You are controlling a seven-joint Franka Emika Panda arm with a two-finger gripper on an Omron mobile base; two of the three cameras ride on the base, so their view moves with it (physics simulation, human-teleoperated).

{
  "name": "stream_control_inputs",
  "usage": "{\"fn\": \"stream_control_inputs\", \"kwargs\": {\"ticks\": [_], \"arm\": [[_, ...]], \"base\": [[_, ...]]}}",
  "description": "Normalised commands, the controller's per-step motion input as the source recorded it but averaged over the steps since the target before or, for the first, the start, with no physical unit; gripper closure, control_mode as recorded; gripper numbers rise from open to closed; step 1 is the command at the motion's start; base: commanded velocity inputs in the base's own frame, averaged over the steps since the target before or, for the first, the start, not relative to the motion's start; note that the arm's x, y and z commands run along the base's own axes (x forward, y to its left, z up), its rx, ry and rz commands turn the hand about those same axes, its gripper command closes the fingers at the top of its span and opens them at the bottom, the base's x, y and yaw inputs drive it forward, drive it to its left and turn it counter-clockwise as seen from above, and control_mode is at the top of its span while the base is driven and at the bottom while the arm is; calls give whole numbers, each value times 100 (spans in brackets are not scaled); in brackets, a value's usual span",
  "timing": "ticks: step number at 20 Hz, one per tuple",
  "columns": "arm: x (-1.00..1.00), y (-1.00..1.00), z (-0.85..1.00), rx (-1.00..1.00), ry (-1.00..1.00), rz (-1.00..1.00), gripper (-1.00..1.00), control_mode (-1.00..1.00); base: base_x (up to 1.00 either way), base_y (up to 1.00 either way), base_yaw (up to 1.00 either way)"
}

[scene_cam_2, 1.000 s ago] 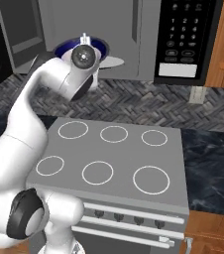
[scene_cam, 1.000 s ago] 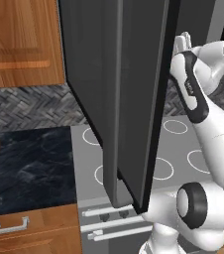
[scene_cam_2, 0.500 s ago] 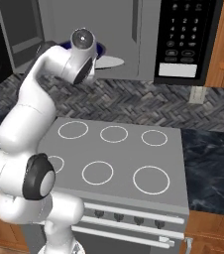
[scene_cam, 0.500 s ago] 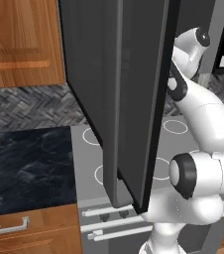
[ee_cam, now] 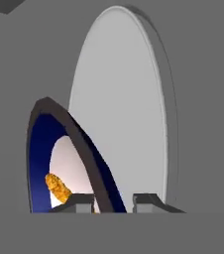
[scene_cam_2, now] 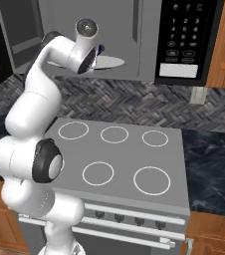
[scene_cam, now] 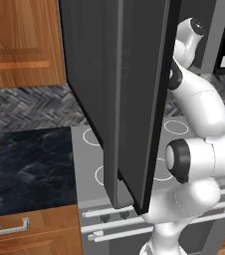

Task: Remove the banana from the bowl and place it on the small plate. Then place the bowl with only the shrimp in the microwave, close the door, and press the start button to microwave the shrimp.

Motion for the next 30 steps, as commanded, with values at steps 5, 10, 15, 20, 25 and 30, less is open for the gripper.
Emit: {"fn": "stream_control_inputs", "kwargs": {"ticks": [5, 10, 15, 20, 25, 30], "arm": [[-60, -3, 11, 12, -31, 0, -100, -100], [-96, -16, -22, 6, -28, 0, -100, -100], [-49, -27, -39, -17, -9, 4, -100, -100], [-100, -29, 14, -29, -48, 0, -100, -100], [-42, -5, -30, -37, -7, 0, -100, -100], [-12, -2, -30, -39, 1, -4, -100, -100]], "base": [[0, 0, 0], [0, 0, 0], [0, 0, 0], [0, 0, 0], [0, 0, 0], [0, 0, 0]]}}
